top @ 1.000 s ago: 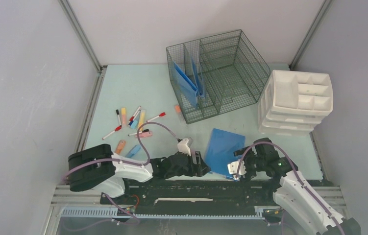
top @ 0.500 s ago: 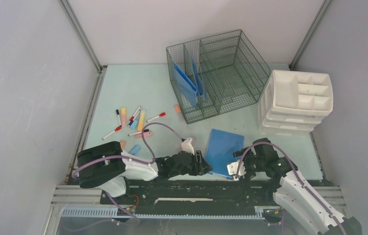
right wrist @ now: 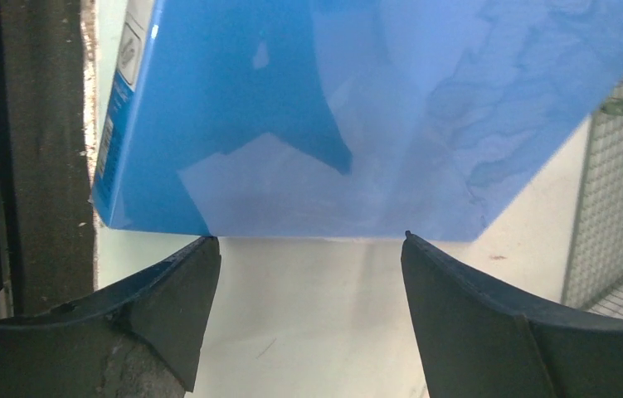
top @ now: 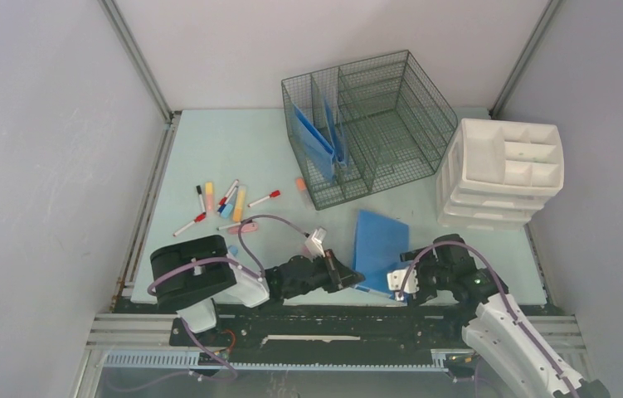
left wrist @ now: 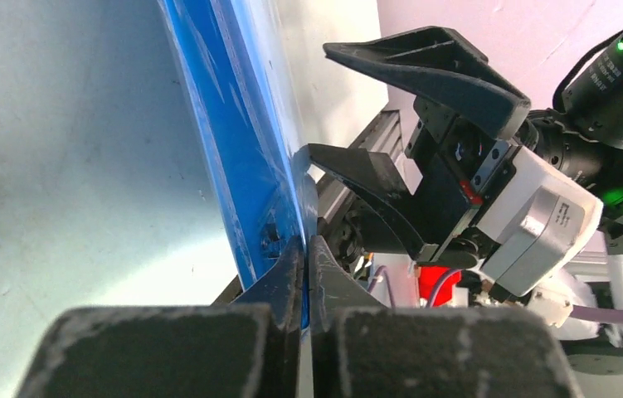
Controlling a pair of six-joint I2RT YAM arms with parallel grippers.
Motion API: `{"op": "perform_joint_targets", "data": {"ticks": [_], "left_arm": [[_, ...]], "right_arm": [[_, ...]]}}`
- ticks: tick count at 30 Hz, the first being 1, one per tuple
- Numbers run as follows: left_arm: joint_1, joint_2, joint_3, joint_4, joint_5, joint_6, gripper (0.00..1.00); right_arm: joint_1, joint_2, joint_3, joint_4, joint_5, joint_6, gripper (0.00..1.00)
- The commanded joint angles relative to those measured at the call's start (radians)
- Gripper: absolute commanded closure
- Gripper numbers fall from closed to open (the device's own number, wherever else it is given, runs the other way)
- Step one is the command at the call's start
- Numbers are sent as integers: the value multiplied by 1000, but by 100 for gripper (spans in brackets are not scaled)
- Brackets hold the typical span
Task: Organize the desk
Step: Pick up the folder from the center of the board.
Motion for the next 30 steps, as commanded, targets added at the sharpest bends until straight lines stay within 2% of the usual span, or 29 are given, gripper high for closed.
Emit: {"op": "perform_joint_targets", "data": {"ticks": [1,8,12,15,18,21,30], "left_arm": [[-1,-20,-49,119,-66,-56,100],[-1,-32,-63,168,-130,-102,100],[-3,-16,-68,242,-146,-175,100],[-12,8,-73,315,-174,-263,100],[-32,19,-61,331,-207,-348,100],[-49,16,-39,299,-228,-411,100],[-74,-107,14,21,-305,-489,100]], "right_arm": [[-31,-39,96,-36,-19,37,12],[-53,-67,280,-260,24,84,10],[-32,-41,397,-388,-203,224,9],[56,-18,400,-364,-322,363,11],[182,-16,369,-211,-232,519,11],[233,30,365,-125,-143,566,11],[434,120,282,9,98,557,15]]}}
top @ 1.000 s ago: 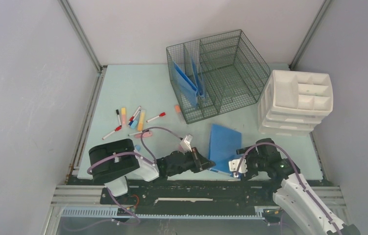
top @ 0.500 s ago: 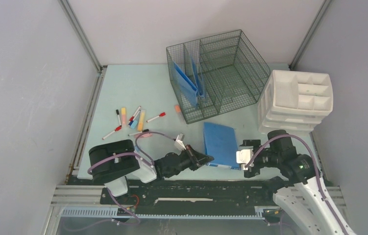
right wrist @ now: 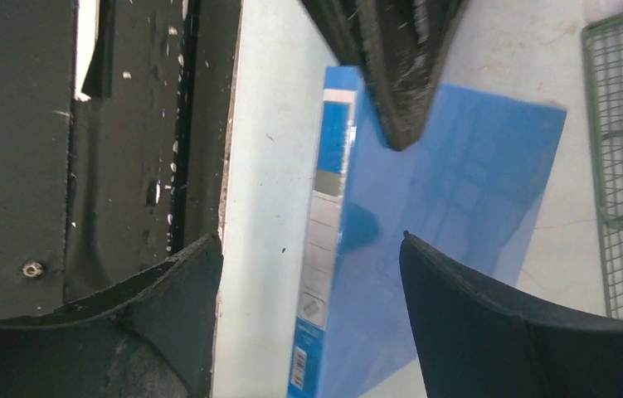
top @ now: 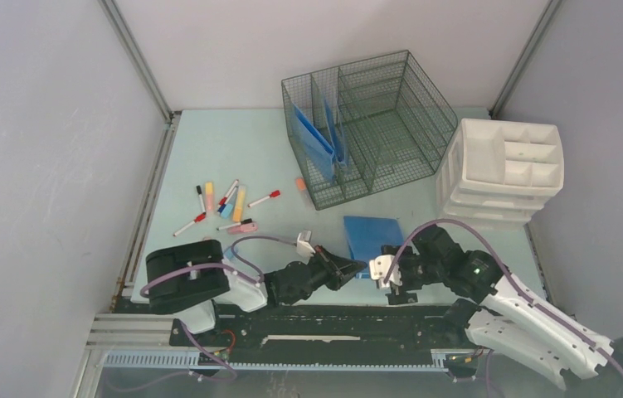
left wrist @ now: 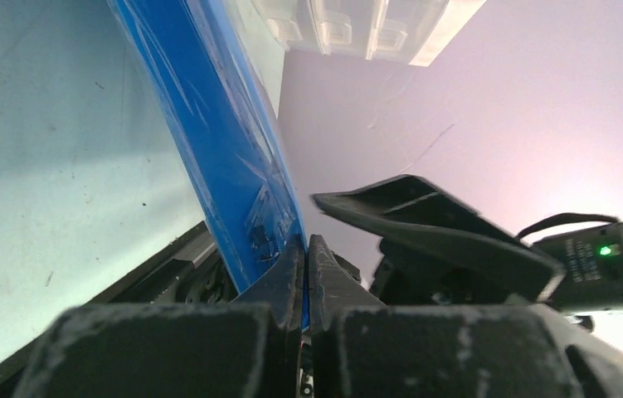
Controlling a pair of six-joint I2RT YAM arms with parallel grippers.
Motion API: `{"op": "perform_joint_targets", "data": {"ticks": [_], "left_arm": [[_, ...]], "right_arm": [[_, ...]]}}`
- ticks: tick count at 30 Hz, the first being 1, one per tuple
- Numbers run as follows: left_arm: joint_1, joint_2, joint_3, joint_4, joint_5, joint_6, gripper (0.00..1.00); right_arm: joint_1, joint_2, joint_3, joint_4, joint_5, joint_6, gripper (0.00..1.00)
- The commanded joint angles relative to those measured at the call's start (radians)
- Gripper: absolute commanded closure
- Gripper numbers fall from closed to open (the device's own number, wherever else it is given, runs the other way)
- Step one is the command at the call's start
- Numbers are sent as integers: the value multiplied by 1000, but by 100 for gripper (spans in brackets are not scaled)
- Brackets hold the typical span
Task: Organize the desk
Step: Pick up the folder from the center of the board.
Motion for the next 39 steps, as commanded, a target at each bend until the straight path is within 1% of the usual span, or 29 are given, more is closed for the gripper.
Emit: {"op": "perform_joint_targets", "data": {"ticks": [1,3,6,9,13,17,19,21,22,23,25,27,28,30,32,34,37,39], "left_arm": [[-15,-111,52,-150,-75,-57,100],[-22,-142,66,-213,-89,-72,100],[-30,-170,69,-238,-114,-97,100],[-35,-175,80,-235,-113,-114,100],[-42,-167,94,-218,-111,-125,100],[-45,-166,96,-199,-108,-127,100],[-48,-167,90,-173,-109,-117,100],[-50,-166,77,-128,-104,-105,99],[-50,-164,70,-102,-101,-96,96],[-51,-158,61,-68,-95,-88,90],[-51,-143,42,31,-83,-64,80],[-50,-121,22,148,-68,-18,65],[-50,-106,8,210,-59,8,55],[-51,-87,-10,290,-37,46,40],[-51,-97,-27,324,-22,114,31],[-51,-133,-49,324,-13,202,29],[-49,-226,-94,303,-15,329,28],[-48,-312,-117,227,-23,397,24]], "right_arm": [[72,0,-65,117,167,13,18],[84,-19,-95,155,219,-5,23],[97,-42,-137,212,276,-21,29],[106,-60,-168,264,321,-30,30],[114,-70,-188,309,341,-31,31],[119,-86,-189,310,349,-32,45],[115,-99,-190,295,332,-28,55],[103,-130,-190,276,301,-25,68],[92,-147,-189,268,291,-25,75],[81,-162,-185,257,283,-25,80],[57,-189,-173,234,264,-22,88],[30,-212,-164,205,231,-24,93],[18,-224,-160,193,218,-26,94],[-7,-246,-148,169,197,-27,97],[-33,-265,-128,139,177,-21,98],[-66,-283,-106,103,150,-16,100],[-119,-300,-71,48,98,-6,100],[-151,-304,-38,16,61,1,100]]}}
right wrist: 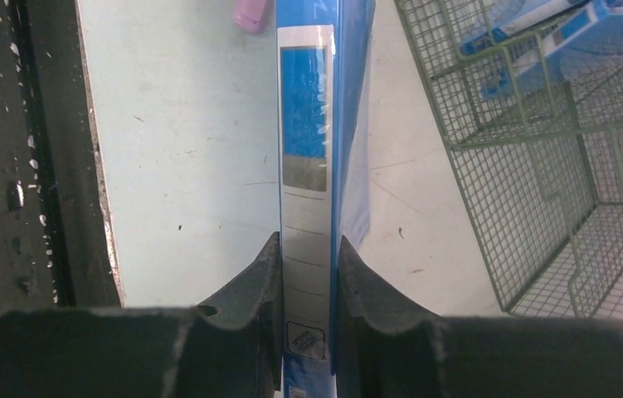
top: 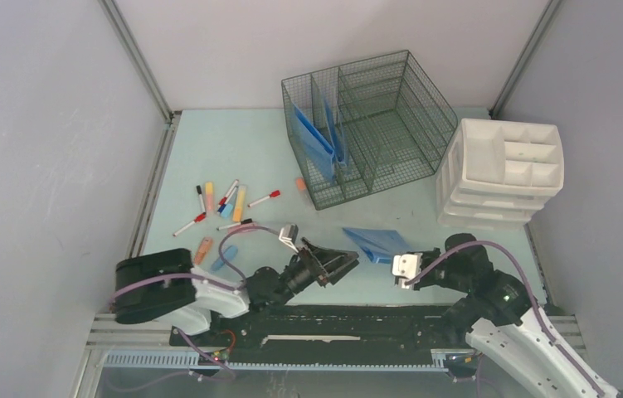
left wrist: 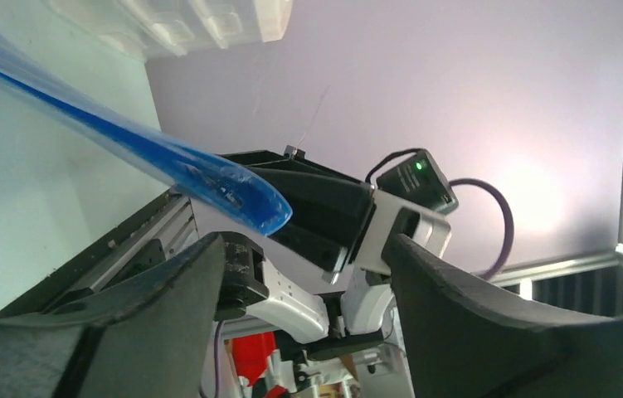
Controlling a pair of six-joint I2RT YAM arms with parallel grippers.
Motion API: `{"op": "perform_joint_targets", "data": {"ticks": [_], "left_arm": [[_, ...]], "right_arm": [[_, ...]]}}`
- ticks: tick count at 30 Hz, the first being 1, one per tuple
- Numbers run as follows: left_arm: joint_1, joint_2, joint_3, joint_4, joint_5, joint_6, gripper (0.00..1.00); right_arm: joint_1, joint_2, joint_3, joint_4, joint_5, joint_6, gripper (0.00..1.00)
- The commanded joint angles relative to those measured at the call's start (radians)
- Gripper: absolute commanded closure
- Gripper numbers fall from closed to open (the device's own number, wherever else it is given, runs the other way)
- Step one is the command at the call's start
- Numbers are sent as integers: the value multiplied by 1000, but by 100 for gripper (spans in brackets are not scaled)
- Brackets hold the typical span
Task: Organize the desk
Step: Pick up the folder from the center of the board.
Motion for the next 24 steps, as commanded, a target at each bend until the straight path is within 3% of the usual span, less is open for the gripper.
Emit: {"op": "perform_joint_targets", "data": {"ticks": [1,6,8,11,13,21,24], "left_arm": [[-6,-192,-45,-62,10,255,23],[-6,-520,4,-582,-18,485,19],[-7,-651,42,-889,-99,586,16],[-7,-825,55,-1126,-207,671,9],[-5,-932,36,-1202,-250,704,1],[-6,-1297,-62,-1358,-323,787,0],[-5,-1367,-83,-1390,-335,805,0]], "right_arm": [[-68,-13,101,-92,-116,43,100],[-169,34,202,-157,-183,74,100],[-218,62,258,-173,-220,105,100],[-308,118,362,-210,-321,152,100],[-367,166,445,-236,-406,186,100],[-582,389,786,-248,-687,399,100],[-674,468,894,-172,-795,571,100]]}}
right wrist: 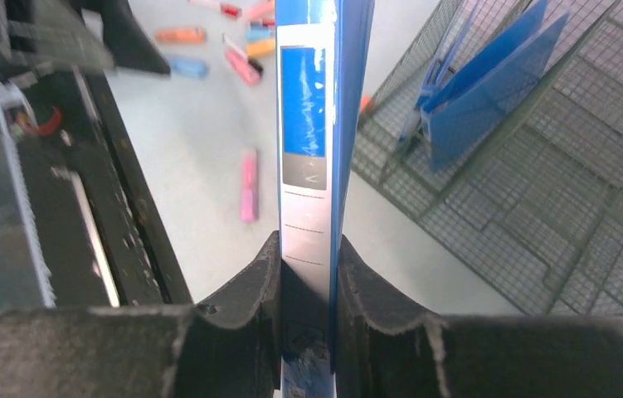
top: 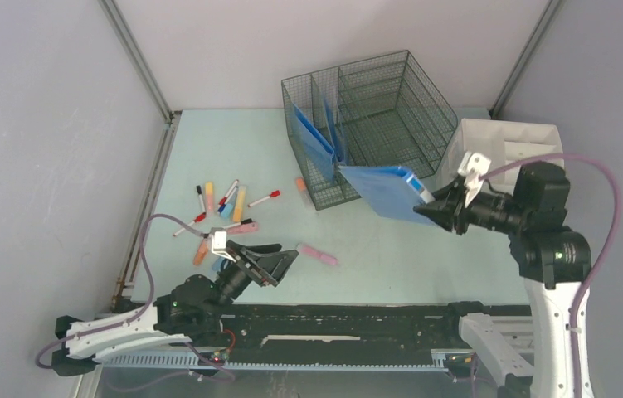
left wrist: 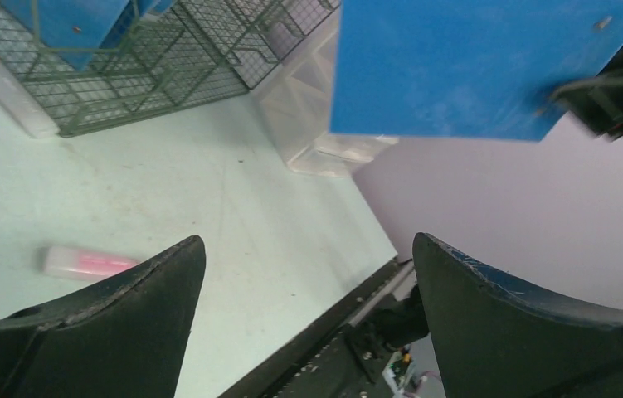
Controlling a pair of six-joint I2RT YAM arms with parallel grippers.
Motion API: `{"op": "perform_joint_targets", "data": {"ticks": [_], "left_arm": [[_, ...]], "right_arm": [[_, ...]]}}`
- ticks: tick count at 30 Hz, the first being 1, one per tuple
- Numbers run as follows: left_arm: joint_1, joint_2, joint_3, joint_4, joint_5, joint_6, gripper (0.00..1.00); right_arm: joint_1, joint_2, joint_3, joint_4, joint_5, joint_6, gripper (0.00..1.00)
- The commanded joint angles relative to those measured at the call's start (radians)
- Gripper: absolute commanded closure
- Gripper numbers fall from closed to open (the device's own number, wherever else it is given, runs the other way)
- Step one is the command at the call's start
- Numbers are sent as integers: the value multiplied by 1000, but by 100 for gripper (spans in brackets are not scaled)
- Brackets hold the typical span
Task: Organize the desk
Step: Pick up the folder from the center of the board, then place the folder in the storage box.
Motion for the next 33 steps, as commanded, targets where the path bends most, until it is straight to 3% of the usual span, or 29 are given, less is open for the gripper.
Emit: {"op": "perform_joint_targets", "data": {"ticks": [1,4,7,15,20,24,33], "left_arm": [[-3,-82,-31,-117,-65,79,0],[-4,-109,-51,-138,-73,79,0],[-4,-110,-59,-142,-78,77,0],[-4,-46,-58,-142,-105,59,0],[-3,-27,-59,-130,-134,49,0],[-3,-26,-61,-127,-163,44,0],[-2,-30,-66,-120,-195,42,0]], "right_arm": [[-128,102,153,141,-238,329,100],[-208,155,175,408,-290,618,100],[-254,212,165,682,-249,877,100],[-258,370,109,1148,72,1372,100],[-201,473,115,1248,338,1498,100],[-101,557,173,1177,593,1477,100],[-14,705,137,1265,796,1579,100]]}}
